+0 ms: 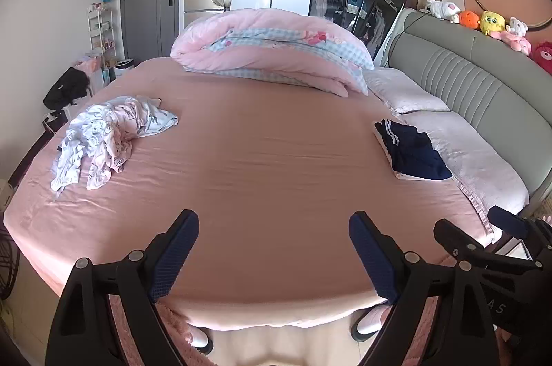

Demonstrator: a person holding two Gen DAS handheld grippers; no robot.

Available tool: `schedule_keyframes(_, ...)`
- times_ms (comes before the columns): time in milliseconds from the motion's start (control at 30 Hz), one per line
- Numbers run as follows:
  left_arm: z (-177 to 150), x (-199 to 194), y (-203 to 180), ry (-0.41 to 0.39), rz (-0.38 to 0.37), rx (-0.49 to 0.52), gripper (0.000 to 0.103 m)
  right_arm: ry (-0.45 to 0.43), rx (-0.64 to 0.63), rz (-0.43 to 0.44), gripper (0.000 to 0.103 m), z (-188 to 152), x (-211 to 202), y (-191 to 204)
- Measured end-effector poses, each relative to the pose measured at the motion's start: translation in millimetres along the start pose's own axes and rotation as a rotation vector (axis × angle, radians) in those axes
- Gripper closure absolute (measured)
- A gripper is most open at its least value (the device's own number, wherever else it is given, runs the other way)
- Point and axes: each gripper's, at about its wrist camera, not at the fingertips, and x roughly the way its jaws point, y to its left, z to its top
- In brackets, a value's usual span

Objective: Fold clothes

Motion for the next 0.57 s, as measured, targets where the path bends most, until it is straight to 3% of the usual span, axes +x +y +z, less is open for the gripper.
schedule_keyframes(567, -5, 10, 2, 0.028, -0.022, -0.044, 0.014, 0.033, 0.029, 0.013, 0.015, 0, 11, 2)
